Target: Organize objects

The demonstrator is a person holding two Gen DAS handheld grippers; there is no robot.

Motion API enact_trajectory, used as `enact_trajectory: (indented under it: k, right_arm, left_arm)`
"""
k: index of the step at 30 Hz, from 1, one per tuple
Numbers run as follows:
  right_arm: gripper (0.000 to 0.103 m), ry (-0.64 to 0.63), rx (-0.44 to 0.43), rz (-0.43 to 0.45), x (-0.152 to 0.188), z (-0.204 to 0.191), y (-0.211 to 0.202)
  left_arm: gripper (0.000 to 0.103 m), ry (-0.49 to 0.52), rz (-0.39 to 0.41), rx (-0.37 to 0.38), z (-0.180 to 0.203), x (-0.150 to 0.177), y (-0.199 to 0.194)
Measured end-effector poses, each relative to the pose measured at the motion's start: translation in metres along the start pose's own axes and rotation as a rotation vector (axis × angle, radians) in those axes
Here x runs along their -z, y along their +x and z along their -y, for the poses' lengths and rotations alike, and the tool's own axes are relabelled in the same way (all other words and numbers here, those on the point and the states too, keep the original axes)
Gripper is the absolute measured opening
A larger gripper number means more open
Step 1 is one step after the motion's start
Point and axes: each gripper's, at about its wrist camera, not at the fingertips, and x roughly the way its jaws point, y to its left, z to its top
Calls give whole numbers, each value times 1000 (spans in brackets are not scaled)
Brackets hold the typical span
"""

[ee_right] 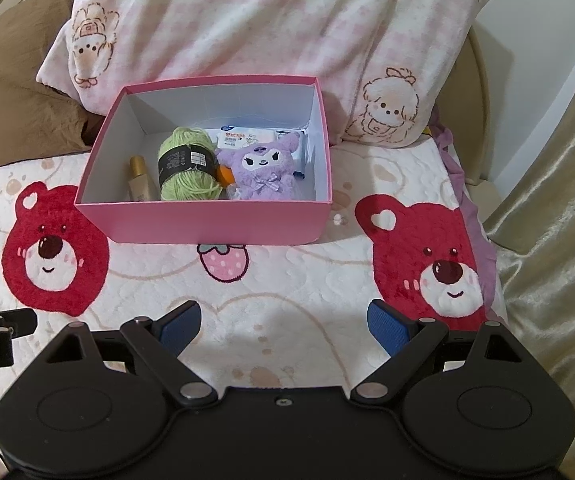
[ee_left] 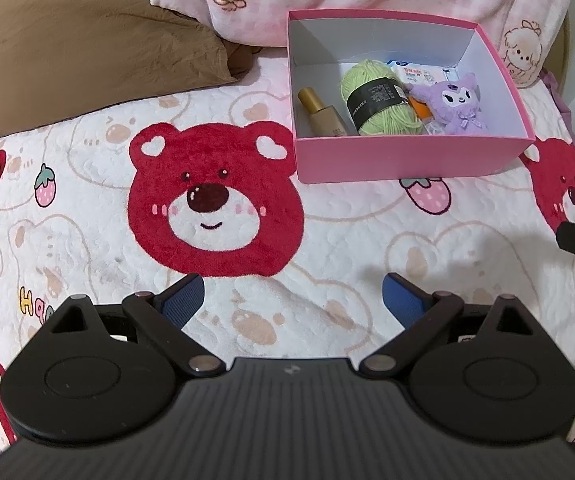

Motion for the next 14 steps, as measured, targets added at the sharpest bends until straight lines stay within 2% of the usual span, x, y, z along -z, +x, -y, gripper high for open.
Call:
enact_trajectory:
  k: [14]
  right_arm:
    - [93,-4,7,-8,0,1,2]
  left_arm:
    - [100,16,9,-4,-2,-4,-2]
